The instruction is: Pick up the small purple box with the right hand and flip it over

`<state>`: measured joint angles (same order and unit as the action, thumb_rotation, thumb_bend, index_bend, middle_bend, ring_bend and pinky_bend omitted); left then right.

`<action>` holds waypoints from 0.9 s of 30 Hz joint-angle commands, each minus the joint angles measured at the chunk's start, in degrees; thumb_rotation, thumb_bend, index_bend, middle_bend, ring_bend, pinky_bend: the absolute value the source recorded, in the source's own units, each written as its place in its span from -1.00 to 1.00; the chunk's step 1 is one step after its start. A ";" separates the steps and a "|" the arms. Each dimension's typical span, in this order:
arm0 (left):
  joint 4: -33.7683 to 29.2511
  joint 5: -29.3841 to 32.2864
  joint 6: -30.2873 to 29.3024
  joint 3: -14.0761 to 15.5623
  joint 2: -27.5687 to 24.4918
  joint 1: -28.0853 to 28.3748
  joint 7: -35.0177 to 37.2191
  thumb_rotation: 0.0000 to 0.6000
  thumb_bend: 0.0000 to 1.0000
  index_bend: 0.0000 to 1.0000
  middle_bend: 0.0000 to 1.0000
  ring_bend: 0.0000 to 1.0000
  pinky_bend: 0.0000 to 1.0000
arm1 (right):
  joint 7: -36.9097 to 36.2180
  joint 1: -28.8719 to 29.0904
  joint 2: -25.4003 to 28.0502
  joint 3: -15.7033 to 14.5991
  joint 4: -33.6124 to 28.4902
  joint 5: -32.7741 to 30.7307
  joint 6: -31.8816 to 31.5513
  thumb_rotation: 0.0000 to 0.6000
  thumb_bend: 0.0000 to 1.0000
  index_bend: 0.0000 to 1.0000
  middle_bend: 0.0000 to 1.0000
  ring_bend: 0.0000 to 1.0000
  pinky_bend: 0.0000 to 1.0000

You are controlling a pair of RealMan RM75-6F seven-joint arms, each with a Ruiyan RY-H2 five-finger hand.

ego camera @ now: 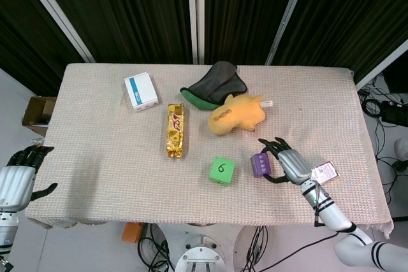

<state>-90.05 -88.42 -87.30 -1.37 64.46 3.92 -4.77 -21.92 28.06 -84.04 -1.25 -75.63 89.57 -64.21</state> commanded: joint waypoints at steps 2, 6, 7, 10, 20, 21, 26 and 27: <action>-0.15 0.08 -0.02 -0.08 -0.14 0.02 -0.11 1.00 -1.00 -0.59 -0.58 -0.69 -0.54 | 1.29 0.54 0.78 -0.63 -0.43 0.08 1.82 1.00 -0.60 -1.00 -0.36 -0.97 -1.00; -0.35 -0.02 -0.15 -0.13 -0.33 0.05 -0.19 1.00 -1.00 -0.58 -0.58 -0.69 -0.54 | 2.94 0.32 1.42 -0.80 -0.68 1.20 0.54 1.00 -0.74 -1.00 -0.99 -1.00 -1.00; -0.43 -0.05 -0.17 -0.13 -0.39 0.05 -0.20 1.00 -1.00 -0.58 -0.58 -0.69 -0.54 | 2.93 0.07 1.72 -0.86 -0.89 1.93 -0.60 1.00 -0.81 -1.00 -1.00 -1.00 -1.00; -0.62 -0.12 -0.36 -0.14 -0.50 -0.01 -0.25 1.00 -1.00 -0.58 -0.58 -0.69 -0.54 | 3.05 -0.77 3.44 -0.98 -2.57 4.08 -4.28 1.00 -0.91 -1.00 -1.00 -1.00 -1.00; -2.27 -0.46 -1.35 -0.32 -1.41 -0.28 -1.09 1.00 -1.00 -0.58 -0.58 -0.69 -0.54 | 25.88 -12.67 14.41 -0.85 -8.75 8.77 -26.80 1.00 -0.95 -1.00 -1.00 -1.00 -1.00; -2.45 -0.50 -1.48 -0.36 -1.56 -0.32 -1.17 1.00 -1.00 -0.58 -0.58 -0.69 -0.54 | 30.00 -14.68 15.06 -0.32 -9.21 6.66 -28.33 1.00 -0.94 -1.00 -1.00 -1.00 -1.00; -3.09 -0.35 -2.13 -0.42 -2.23 -0.74 -1.67 1.00 -1.00 -0.58 -0.58 -0.69 -0.54 | 34.52 -22.60 19.76 0.37 -13.58 -4.67 -30.76 1.00 -0.90 -1.00 -1.00 -1.00 -1.00; -3.21 -0.28 -2.15 -0.40 -2.33 -0.81 -1.86 1.00 -1.00 -0.58 -0.58 -0.69 -0.54 | 33.90 -23.49 20.17 0.34 -13.49 -5.55 -31.03 1.00 -0.90 -1.00 -1.00 -1.00 -1.00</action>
<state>-93.24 -88.72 -89.41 -1.79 62.16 3.15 -6.61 10.72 10.84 -68.31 -1.68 -86.17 90.35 -91.29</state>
